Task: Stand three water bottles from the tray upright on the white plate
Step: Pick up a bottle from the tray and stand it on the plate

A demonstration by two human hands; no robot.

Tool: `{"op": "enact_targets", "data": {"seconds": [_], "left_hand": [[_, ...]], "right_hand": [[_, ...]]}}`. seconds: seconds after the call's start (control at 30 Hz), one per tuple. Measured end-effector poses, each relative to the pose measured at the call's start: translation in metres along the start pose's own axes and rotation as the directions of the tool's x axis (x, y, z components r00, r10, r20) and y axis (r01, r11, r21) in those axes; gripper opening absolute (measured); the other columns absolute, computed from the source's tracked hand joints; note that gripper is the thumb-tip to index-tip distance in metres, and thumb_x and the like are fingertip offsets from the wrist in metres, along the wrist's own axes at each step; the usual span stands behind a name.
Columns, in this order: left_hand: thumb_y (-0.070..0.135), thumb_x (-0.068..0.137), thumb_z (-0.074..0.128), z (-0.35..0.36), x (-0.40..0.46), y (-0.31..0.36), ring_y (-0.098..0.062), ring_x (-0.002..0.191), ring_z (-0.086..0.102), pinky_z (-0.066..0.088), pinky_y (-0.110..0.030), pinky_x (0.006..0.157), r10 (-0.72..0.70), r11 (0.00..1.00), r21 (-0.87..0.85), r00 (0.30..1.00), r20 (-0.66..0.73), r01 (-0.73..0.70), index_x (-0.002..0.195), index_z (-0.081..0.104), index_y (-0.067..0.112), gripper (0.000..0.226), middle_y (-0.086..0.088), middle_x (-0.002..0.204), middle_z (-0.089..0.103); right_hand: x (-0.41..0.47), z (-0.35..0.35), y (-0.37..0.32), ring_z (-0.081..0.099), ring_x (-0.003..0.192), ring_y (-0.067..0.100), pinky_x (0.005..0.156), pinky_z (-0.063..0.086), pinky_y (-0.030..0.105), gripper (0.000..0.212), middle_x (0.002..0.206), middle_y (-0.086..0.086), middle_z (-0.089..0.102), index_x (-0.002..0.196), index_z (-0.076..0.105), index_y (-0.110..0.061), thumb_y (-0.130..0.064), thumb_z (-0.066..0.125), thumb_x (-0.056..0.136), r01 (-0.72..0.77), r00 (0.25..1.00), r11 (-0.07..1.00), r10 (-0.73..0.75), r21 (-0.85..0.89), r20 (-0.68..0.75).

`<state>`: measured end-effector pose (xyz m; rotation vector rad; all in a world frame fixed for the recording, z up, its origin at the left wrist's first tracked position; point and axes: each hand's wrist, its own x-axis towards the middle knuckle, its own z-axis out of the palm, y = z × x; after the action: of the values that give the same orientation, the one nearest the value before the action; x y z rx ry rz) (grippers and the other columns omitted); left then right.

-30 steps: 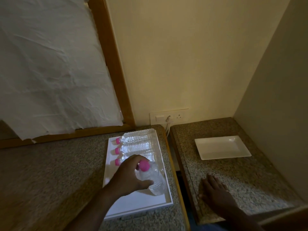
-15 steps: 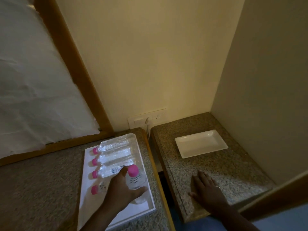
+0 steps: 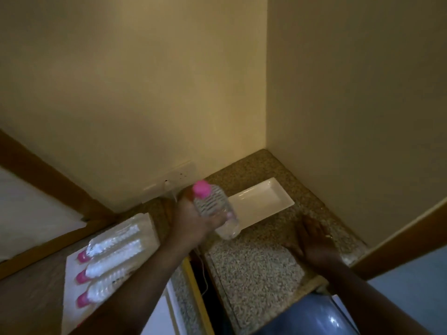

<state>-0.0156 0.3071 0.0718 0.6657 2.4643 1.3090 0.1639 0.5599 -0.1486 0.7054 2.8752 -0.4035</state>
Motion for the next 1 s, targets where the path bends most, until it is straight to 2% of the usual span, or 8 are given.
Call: {"op": "enact_targets", "data": {"seconds": [0.1,0.13,0.23,0.3,0.47,0.8,0.9,1.0], "left_hand": [[0.03,0.054,0.093,0.056,0.047,0.018,0.014,0.08,0.061,0.044,-0.004,0.064,0.062,0.998,0.004,0.998,0.011,-0.062,0.092,0.057,0.039,0.053,0.02,0.088,0.064],[0.031,0.054,0.093,0.072,0.06,0.021,0.012,0.084,0.061,0.043,-0.004,0.066,0.062,0.998,0.008,0.998,0.021,-0.062,0.095,0.056,0.04,0.056,0.019,0.092,0.064],[0.032,0.055,0.093,0.122,0.091,0.021,-0.013,0.099,0.064,0.05,-0.025,0.079,0.043,0.998,0.037,0.995,0.085,-0.046,0.114,0.058,0.025,0.069,0.003,0.109,0.068],[0.03,0.056,0.093,0.131,0.101,0.014,-0.02,0.102,0.063,0.052,-0.034,0.085,0.044,0.997,0.055,0.995,0.085,-0.049,0.12,0.058,0.02,0.073,-0.002,0.112,0.068],[0.027,0.057,0.092,0.158,0.117,0.004,-0.022,0.104,0.062,0.051,-0.036,0.088,0.036,0.995,0.089,0.996,0.086,-0.043,0.119,0.057,0.02,0.071,0.003,0.107,0.063],[0.017,0.053,0.094,0.164,0.122,-0.005,-0.029,0.112,0.06,0.051,-0.05,0.094,0.017,0.999,-0.04,0.993,0.119,-0.013,0.128,0.05,0.01,0.087,-0.013,0.121,0.063],[0.014,0.053,0.094,0.16,0.116,-0.011,-0.024,0.12,0.055,0.05,-0.043,0.098,0.052,0.996,-0.076,0.987,0.153,-0.04,0.137,0.041,0.011,0.099,-0.009,0.13,0.058],[0.034,0.054,0.093,0.147,0.105,-0.027,-0.018,0.13,0.044,0.041,-0.023,0.098,0.044,0.997,0.051,0.987,0.156,-0.052,0.143,0.034,0.022,0.107,0.002,0.142,0.046]], "right_hand": [[0.008,0.003,0.01,-0.019,0.148,0.026,0.12,-0.004,0.054,0.092,0.163,0.01,-0.015,0.156,-0.001,-0.021,-0.081,0.002,0.086,0.0,0.999,1.0,0.001,0.009,-0.049],[0.01,0.004,0.012,-0.02,0.148,0.026,0.12,-0.005,0.055,0.092,0.163,0.009,-0.014,0.156,0.0,-0.021,-0.081,0.005,0.087,-0.011,0.999,1.0,0.012,0.017,-0.043],[0.014,0.011,0.02,-0.023,0.148,0.025,0.119,-0.009,0.055,0.092,0.163,0.009,-0.014,0.156,0.0,-0.022,-0.082,0.012,0.087,-0.021,0.999,0.999,0.023,0.038,-0.043],[0.015,0.011,0.012,-0.024,0.147,0.024,0.118,-0.012,0.054,0.092,0.163,0.008,-0.015,0.155,-0.003,-0.023,-0.083,0.014,0.087,0.011,0.998,0.999,-0.008,0.046,-0.063],[0.016,0.014,0.018,-0.022,0.148,0.024,0.118,-0.013,0.054,0.092,0.163,0.009,-0.013,0.156,0.001,-0.021,-0.08,0.02,0.088,0.016,0.997,0.997,-0.01,0.074,-0.08],[0.015,0.013,0.017,-0.016,0.15,0.025,0.119,-0.003,0.056,0.088,0.164,0.01,-0.005,0.155,0.011,-0.019,-0.078,0.021,0.09,0.006,0.995,0.996,0.004,0.089,-0.104],[0.015,0.011,0.017,-0.018,0.149,0.025,0.119,-0.004,0.057,0.088,0.164,0.009,-0.008,0.155,0.004,-0.022,-0.079,0.018,0.089,-0.001,0.997,0.996,0.008,0.092,-0.078],[0.013,0.007,0.015,-0.02,0.148,0.026,0.118,-0.009,0.056,0.091,0.163,0.009,-0.012,0.155,0.001,-0.022,-0.081,0.016,0.087,0.004,0.998,0.997,0.0,0.073,-0.06]]}}
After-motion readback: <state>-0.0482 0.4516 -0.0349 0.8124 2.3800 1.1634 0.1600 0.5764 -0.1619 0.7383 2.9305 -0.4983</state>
